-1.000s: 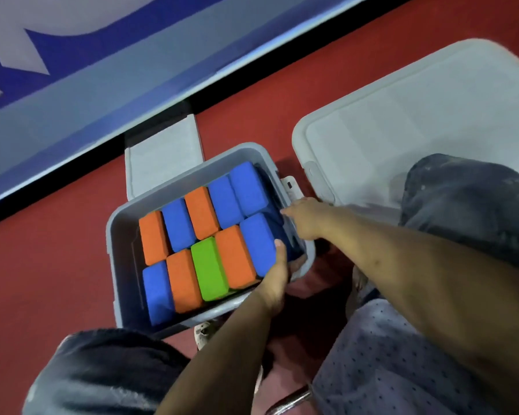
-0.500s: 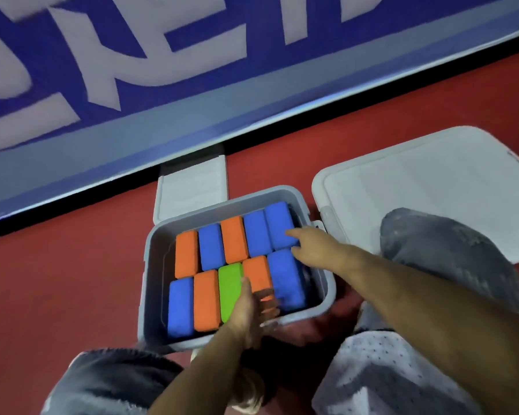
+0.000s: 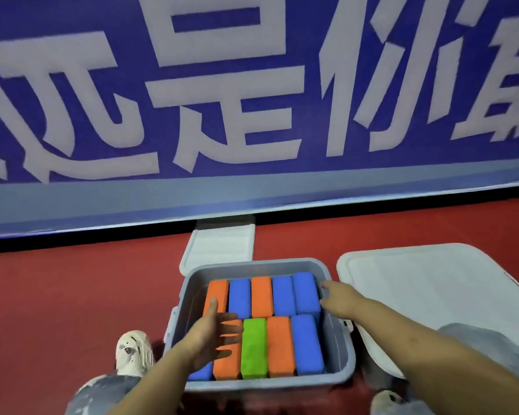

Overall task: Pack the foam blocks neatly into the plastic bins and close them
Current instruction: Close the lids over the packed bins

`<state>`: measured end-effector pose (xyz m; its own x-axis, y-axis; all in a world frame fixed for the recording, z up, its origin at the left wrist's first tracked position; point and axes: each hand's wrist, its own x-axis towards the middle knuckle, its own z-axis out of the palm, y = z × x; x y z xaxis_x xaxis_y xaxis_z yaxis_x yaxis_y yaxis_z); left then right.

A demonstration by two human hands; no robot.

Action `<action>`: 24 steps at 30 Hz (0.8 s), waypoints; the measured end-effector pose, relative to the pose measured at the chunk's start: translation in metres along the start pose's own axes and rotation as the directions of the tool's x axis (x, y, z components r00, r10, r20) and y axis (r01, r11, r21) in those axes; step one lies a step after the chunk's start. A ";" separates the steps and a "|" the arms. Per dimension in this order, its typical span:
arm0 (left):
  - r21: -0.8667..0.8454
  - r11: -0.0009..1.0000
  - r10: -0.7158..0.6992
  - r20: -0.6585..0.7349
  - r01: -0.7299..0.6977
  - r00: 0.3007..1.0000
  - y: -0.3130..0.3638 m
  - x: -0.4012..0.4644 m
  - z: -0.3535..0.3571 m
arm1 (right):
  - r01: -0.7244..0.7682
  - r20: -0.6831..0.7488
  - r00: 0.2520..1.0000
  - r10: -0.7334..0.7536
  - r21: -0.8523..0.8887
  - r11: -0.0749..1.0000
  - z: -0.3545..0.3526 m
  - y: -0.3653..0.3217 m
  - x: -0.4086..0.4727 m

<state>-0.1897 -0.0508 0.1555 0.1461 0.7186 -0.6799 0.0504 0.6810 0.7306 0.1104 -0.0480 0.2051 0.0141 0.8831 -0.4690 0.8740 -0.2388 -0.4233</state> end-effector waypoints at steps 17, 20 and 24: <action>-0.519 0.825 0.055 -0.318 -0.222 0.947 0.058 0.135 -0.128 | 0.175 0.002 0.985 -0.175 -0.025 0.984 0.030 -0.144 0.277; -0.613 0.754 0.025 -0.329 -0.234 0.944 0.068 0.184 -0.147 | 0.135 0.073 0.986 -0.147 0.141 0.981 0.050 -0.158 0.374; -0.673 0.720 -0.106 -0.350 -0.171 0.931 0.071 0.231 -0.151 | 0.128 0.194 0.970 -0.144 0.091 0.988 0.095 -0.159 0.479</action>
<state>-0.3013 0.1848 0.0408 -0.2152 0.6457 -0.7326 -0.6537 0.4621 0.5993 -0.0674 0.3747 -0.0258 -0.2063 0.8128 -0.5449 0.8207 -0.1595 -0.5486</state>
